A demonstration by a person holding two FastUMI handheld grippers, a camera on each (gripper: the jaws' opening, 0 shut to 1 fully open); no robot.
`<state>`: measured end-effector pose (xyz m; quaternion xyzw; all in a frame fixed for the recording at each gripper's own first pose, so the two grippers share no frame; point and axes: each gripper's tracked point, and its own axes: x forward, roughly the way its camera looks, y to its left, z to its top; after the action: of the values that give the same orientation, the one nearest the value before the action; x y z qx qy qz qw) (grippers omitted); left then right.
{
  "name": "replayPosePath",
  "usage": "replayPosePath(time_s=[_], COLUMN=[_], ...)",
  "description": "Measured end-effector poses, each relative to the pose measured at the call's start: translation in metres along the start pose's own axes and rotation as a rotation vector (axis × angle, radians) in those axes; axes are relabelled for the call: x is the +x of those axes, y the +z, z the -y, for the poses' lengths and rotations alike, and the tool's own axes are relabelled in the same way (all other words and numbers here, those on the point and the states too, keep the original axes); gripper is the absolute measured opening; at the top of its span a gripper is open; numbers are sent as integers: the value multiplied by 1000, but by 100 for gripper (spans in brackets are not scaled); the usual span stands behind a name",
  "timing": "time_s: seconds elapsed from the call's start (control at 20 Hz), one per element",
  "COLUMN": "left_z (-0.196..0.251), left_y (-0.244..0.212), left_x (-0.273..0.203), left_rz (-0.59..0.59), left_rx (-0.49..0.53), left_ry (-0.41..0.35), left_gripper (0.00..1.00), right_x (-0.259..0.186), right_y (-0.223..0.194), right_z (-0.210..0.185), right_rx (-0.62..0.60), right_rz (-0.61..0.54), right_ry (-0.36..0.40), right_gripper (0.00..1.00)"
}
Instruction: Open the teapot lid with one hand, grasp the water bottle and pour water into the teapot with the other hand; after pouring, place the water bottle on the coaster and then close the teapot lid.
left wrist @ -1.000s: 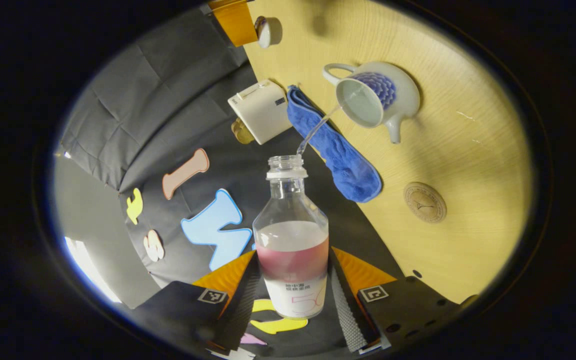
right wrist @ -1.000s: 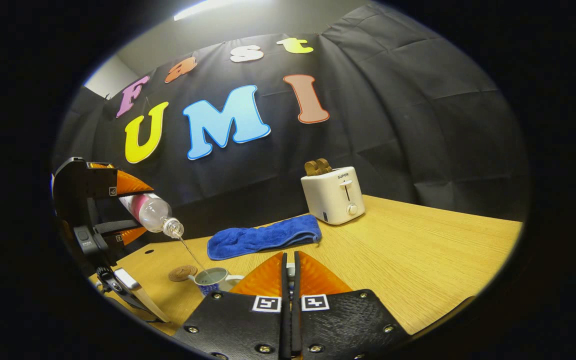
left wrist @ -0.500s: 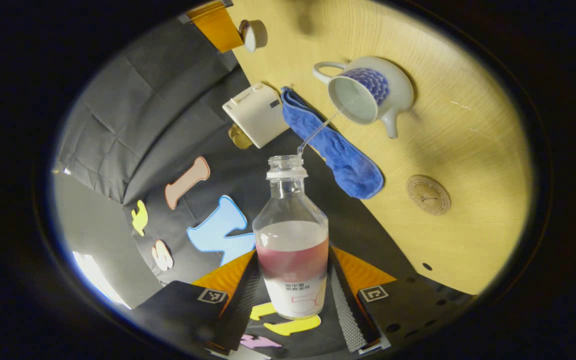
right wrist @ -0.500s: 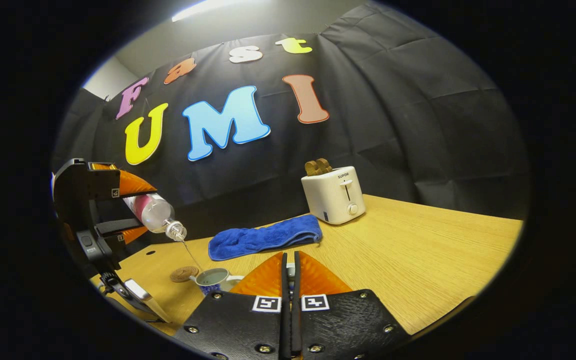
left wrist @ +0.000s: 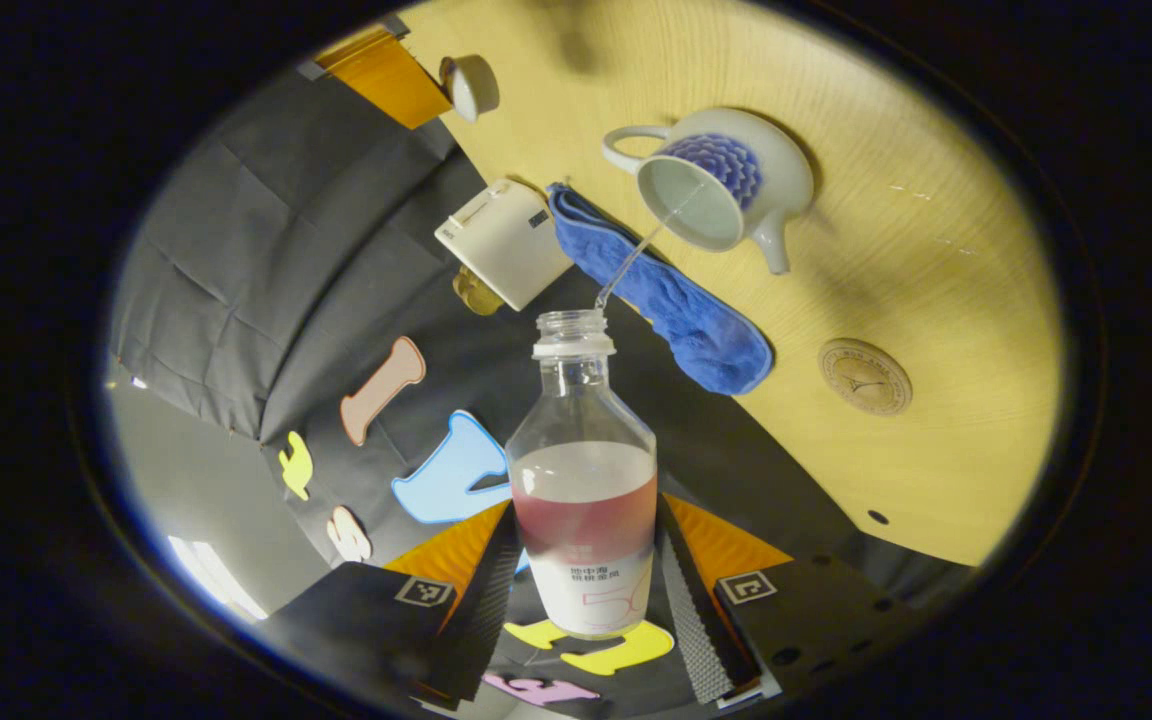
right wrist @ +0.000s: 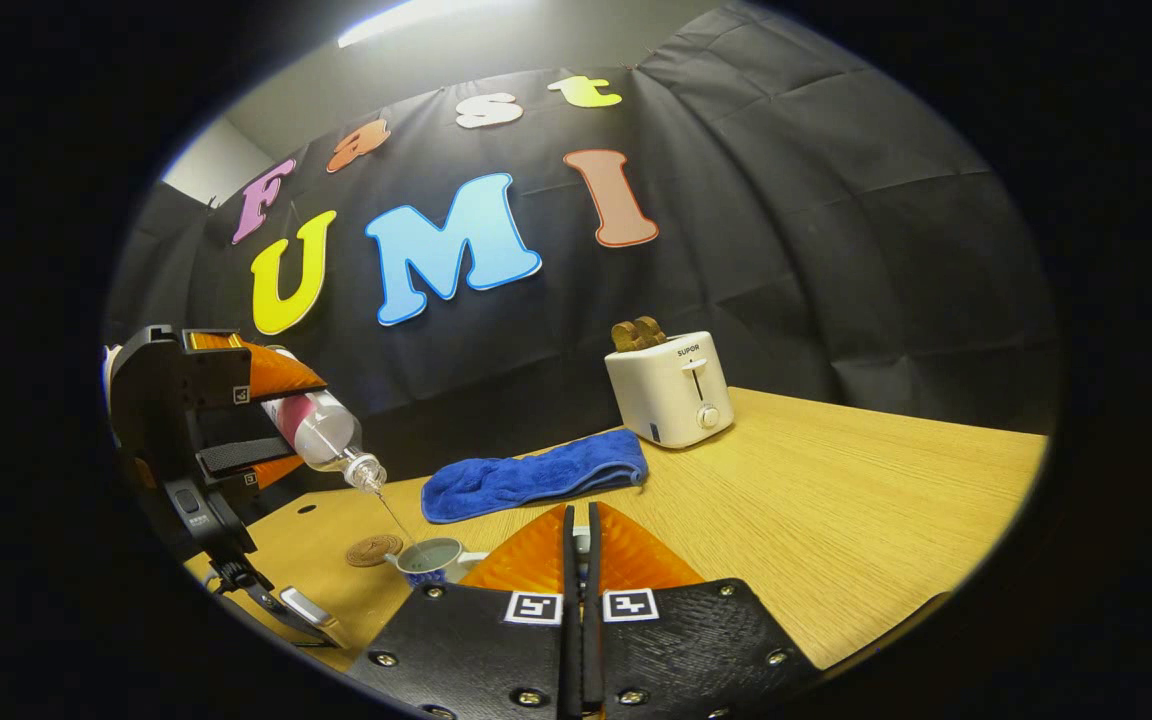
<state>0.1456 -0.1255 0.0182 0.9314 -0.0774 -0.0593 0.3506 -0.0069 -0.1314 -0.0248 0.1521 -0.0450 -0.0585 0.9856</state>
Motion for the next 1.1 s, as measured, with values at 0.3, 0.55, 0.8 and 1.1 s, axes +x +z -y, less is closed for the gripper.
replayPosePath(time_s=[0.3,0.55,0.8,1.1], left_z=[-1,-3,-2,0], left_y=[11,20,25,26], left_x=[3,6,3,3], left_rz=[24,43,54,66], left_rx=[54,89,129,122], left_ry=[5,10,17,21], left_gripper=[88,88,88,88], right_x=[0,0,0,0], right_y=[0,0,-1,-1], right_z=[0,0,0,1], right_rx=[4,6,3,-5], right_rz=[-1,0,-4,-6], right_ry=[4,2,2,-7], right_gripper=[0,0,0,0])
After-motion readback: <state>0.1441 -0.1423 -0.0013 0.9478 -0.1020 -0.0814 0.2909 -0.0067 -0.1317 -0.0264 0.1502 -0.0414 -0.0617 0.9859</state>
